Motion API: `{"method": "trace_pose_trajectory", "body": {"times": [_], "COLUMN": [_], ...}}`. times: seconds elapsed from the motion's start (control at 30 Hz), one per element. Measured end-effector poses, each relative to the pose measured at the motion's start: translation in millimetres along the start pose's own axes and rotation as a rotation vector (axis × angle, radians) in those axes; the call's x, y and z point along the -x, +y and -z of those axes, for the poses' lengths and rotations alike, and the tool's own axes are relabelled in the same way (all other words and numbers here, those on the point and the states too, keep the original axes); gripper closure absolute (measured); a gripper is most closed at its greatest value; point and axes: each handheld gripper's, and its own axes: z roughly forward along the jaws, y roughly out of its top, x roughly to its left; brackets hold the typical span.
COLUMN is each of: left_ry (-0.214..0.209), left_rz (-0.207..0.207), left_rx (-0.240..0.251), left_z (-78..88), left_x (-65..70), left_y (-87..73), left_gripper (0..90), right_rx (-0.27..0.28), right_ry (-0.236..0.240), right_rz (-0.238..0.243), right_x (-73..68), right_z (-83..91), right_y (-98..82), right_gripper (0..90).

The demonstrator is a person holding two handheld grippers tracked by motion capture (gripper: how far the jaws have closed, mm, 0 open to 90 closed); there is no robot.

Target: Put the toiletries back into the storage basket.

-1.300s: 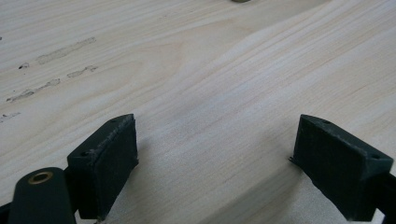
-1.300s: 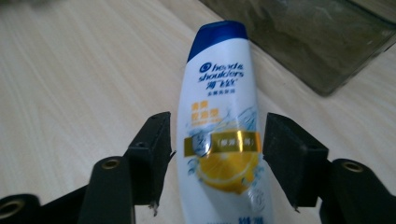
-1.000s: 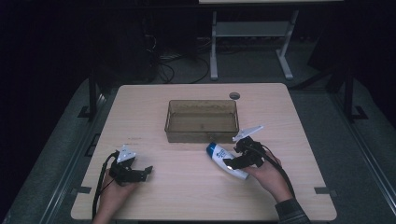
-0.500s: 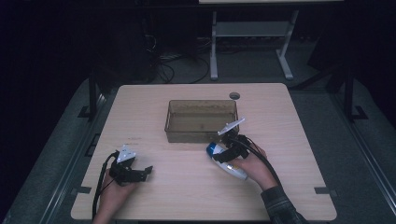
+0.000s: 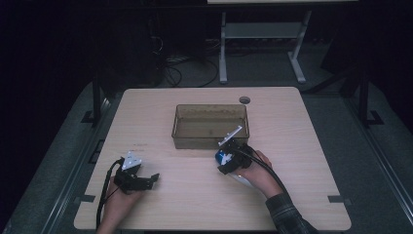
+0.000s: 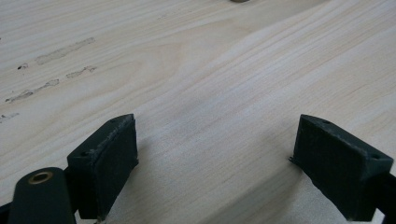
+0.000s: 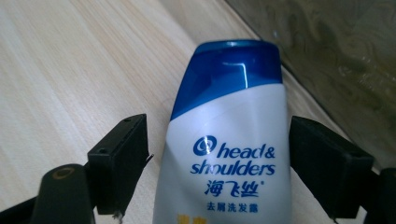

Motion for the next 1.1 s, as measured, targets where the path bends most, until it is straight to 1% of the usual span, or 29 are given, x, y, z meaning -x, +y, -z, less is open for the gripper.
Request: {"method": "trace_pose_trajectory", "body": {"times": [0.23,0.27,0.37,0.5,0.63,0.77,0.9,1.07,1.1], "left_ry": [0.0,0.0,0.0,0.0,0.0,0.0,0.0,0.0,0.0], "left_rz": [0.0,0.0,0.0,0.0,0.0,0.0,0.0,0.0,0.0], "left_rx": [0.0,0.0,0.0,0.0,0.0,0.0,0.0,0.0,0.001], "left_z": [0.0,0.0,0.0,0.1,0.1,0.1,0.1,0.1,0.1], "left_x": [0.0,0.0,0.0,0.1,0.1,0.1,0.1,0.1,0.2], "left_y": [0.0,0.0,0.0,0.0,0.0,-0.1,-0.1,-0.1,-0.2], "left_gripper": [12.3,12.3,12.3,12.3,12.3,12.3,12.3,12.3,12.3], "right_rx": [-0.035,-0.036,-0.033,-0.024,-0.022,0.004,0.057,0.105,0.123], "right_ry": [-0.012,-0.018,-0.023,-0.025,-0.011,0.01,0.029,0.039,0.043], "right_rz": [-0.004,0.0,0.002,0.003,-0.005,-0.011,-0.027,-0.036,-0.041], "right_x": [-1.2,-1.4,-1.7,-2.2,-1.0,1.2,3.3,5.0,5.2], "right_z": [-6.0,-6.2,-4.0,-3.7,-2.3,2.9,13.6,26.0,29.7], "right_y": [-1.0,-1.2,-1.6,-2.3,-4.2,-7.4,-11.0,-17.7,-19.5], "right_gripper": [23.2,24.2,30.9,32.1,32.4,32.5,32.7,32.8,32.8]}}
